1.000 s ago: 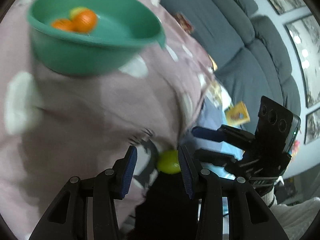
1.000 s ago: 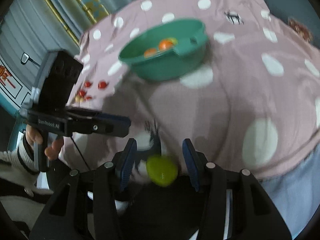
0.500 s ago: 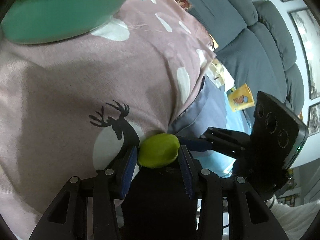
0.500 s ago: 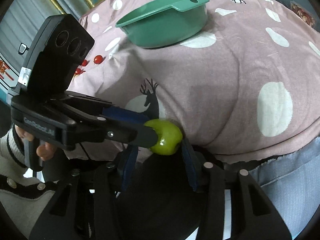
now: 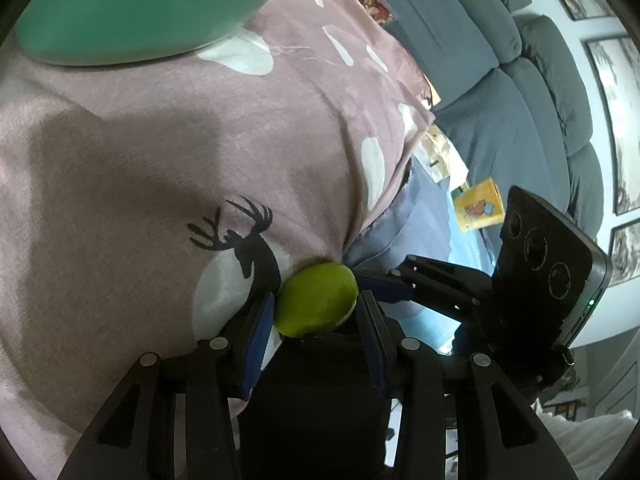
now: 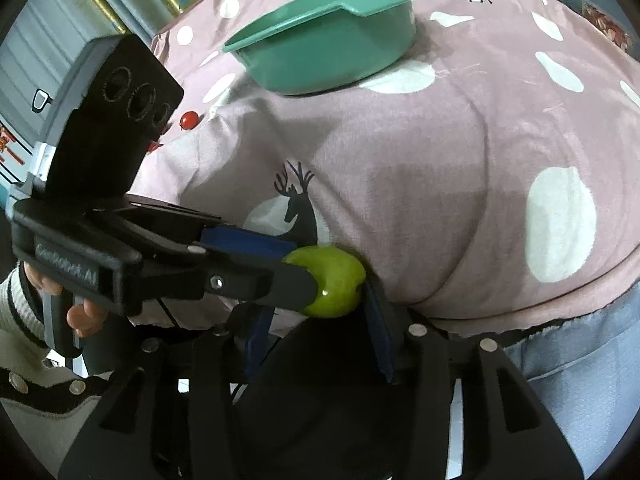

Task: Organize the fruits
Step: 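Carry the green plum over the green bowl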

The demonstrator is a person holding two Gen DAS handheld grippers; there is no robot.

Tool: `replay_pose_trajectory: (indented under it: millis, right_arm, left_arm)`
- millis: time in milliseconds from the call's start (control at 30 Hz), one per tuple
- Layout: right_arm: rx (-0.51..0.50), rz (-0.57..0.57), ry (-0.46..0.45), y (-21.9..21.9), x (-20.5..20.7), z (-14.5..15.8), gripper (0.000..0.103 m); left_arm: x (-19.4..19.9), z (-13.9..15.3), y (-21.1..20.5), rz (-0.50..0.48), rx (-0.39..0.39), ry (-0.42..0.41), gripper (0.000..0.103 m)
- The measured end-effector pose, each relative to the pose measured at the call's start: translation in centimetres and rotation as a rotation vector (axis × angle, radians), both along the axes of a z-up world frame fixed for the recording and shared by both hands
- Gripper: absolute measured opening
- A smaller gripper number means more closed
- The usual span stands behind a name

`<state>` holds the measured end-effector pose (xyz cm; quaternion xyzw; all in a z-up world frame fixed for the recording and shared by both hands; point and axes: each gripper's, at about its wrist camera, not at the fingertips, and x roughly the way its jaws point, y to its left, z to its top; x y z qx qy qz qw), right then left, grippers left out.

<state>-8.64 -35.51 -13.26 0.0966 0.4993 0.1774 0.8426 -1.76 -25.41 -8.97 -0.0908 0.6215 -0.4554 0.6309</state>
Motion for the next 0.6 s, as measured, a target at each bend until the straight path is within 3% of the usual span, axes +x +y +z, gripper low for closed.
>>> replay_pose_trajectory:
  millis: [333, 600]
  right_arm:
    - [-0.017, -0.025, -0.03, 0.7, 0.2, 0.2, 0.046]
    - [-0.023, 0.002, -0.105, 1.5, 1.1, 3.2, 0.046]
  left_arm:
    - [0.0, 0.0, 0.2, 0.014, -0.019, 0.016, 0.041]
    - [0.6, 3.4, 1.5, 0.054, -0.026, -0.082, 0.041]
